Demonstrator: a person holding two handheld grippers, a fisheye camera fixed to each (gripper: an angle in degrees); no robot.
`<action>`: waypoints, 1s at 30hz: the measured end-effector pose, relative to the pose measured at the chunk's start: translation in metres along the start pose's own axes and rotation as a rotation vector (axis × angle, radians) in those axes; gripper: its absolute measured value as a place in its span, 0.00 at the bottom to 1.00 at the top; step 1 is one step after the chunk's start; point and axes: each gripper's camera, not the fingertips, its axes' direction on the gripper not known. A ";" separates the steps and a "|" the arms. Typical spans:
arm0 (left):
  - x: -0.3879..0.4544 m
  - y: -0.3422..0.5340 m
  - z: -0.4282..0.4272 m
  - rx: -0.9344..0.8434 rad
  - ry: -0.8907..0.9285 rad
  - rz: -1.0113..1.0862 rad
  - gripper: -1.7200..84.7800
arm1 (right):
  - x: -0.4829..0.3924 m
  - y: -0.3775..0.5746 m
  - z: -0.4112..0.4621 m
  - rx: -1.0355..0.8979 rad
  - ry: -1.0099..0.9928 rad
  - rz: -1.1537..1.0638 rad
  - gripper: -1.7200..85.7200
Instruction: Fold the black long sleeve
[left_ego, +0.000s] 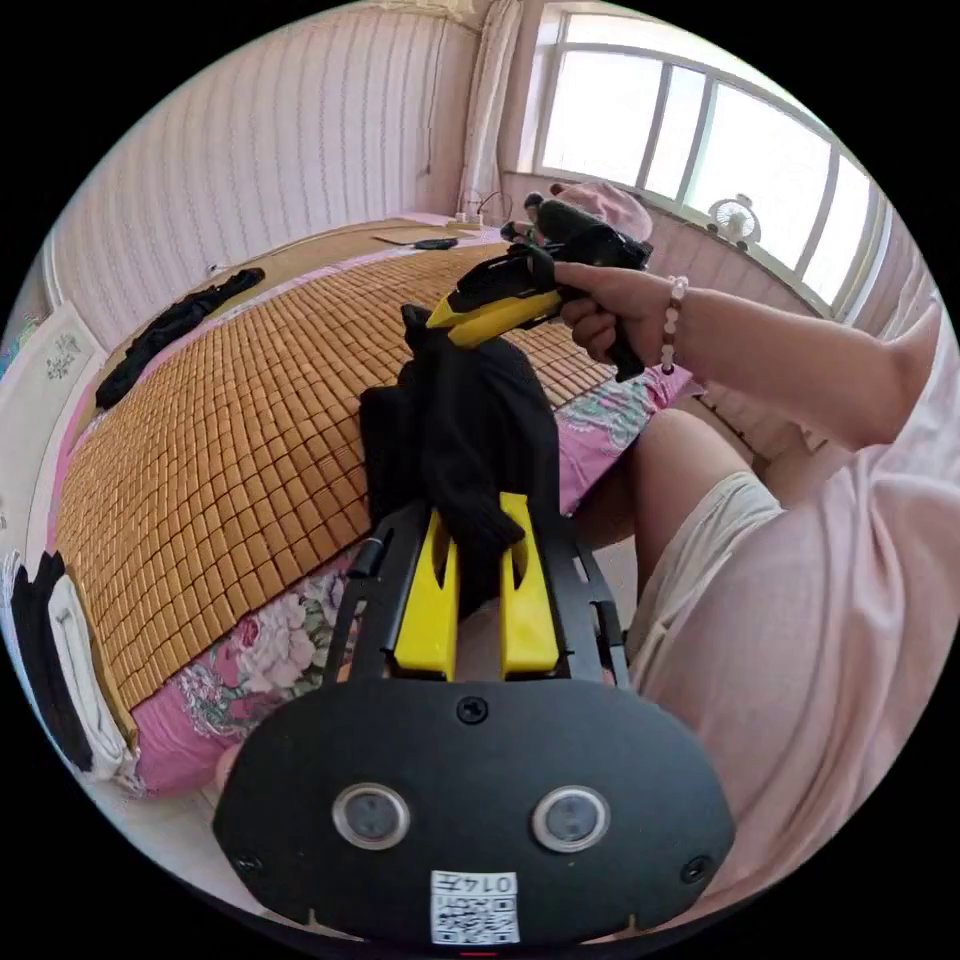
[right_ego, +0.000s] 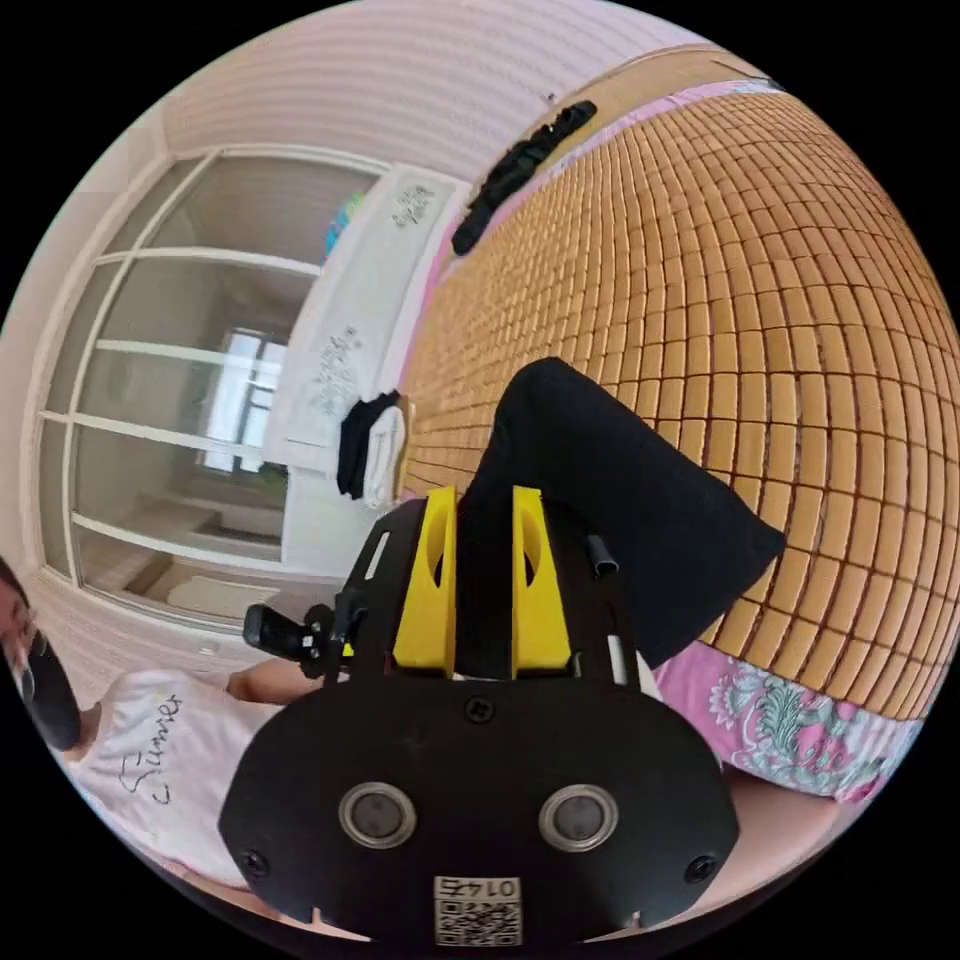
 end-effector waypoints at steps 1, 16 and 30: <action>-0.012 0.007 0.004 -0.072 -0.011 -0.049 0.09 | -0.001 -0.007 0.019 -0.027 0.033 -0.010 0.10; -0.064 0.009 -0.002 -0.160 0.035 -0.272 0.16 | 0.028 -0.070 0.151 -0.252 0.341 -0.088 0.13; -0.059 0.002 0.046 -0.264 0.106 -0.251 0.17 | -0.001 -0.058 0.254 -0.237 0.278 -0.445 0.07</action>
